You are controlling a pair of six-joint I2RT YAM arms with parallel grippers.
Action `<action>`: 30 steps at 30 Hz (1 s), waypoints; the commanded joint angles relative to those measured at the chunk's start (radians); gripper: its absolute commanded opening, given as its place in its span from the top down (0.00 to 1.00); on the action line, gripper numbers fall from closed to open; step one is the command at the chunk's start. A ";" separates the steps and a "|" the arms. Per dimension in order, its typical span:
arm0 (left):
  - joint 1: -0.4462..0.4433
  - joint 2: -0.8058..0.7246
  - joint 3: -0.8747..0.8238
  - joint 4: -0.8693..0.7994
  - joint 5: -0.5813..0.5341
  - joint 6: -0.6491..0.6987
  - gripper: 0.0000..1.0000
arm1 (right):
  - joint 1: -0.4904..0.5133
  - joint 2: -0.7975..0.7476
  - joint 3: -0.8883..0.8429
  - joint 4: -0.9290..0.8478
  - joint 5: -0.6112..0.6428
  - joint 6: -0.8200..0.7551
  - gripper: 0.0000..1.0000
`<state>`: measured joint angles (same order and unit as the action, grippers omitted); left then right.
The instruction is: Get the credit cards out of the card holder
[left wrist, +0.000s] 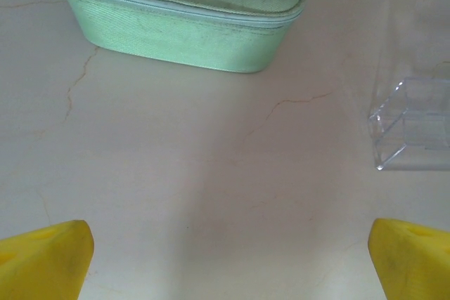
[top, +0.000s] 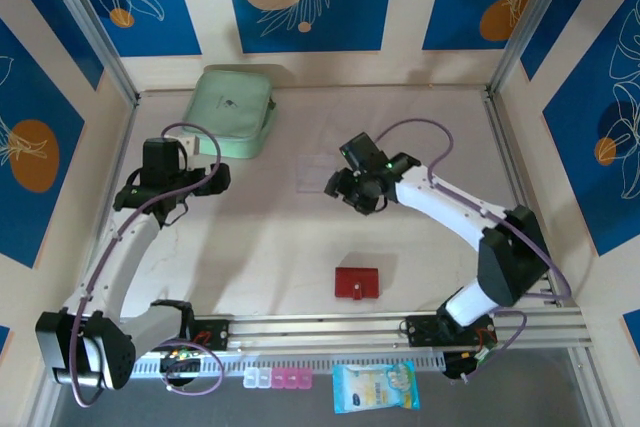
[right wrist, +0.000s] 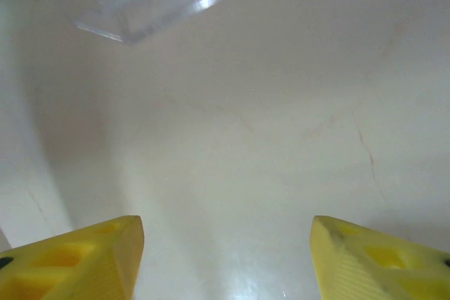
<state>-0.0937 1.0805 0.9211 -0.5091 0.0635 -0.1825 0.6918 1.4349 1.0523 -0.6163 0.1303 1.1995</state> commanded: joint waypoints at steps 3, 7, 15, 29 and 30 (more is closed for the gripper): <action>0.012 -0.001 -0.013 0.026 0.059 -0.028 0.00 | 0.083 -0.156 -0.132 0.019 -0.016 0.245 0.29; 0.012 0.016 -0.013 0.025 0.074 -0.031 0.00 | 0.143 -0.244 -0.218 0.018 0.011 0.335 0.24; 0.011 0.034 -0.013 0.031 0.086 -0.031 0.00 | 0.214 -0.363 -0.343 0.013 0.024 0.520 0.04; 0.011 0.021 -0.007 0.020 0.066 -0.020 0.00 | 0.248 -0.387 -0.418 -0.011 -0.086 0.879 0.04; 0.011 0.019 -0.007 0.018 0.065 -0.020 0.00 | 0.247 -0.387 -0.420 -0.015 -0.087 0.901 0.04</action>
<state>-0.0937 1.1149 0.9165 -0.4946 0.1299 -0.2039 0.9302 1.0622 0.6498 -0.6170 0.0757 1.9793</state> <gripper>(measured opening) 0.998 0.963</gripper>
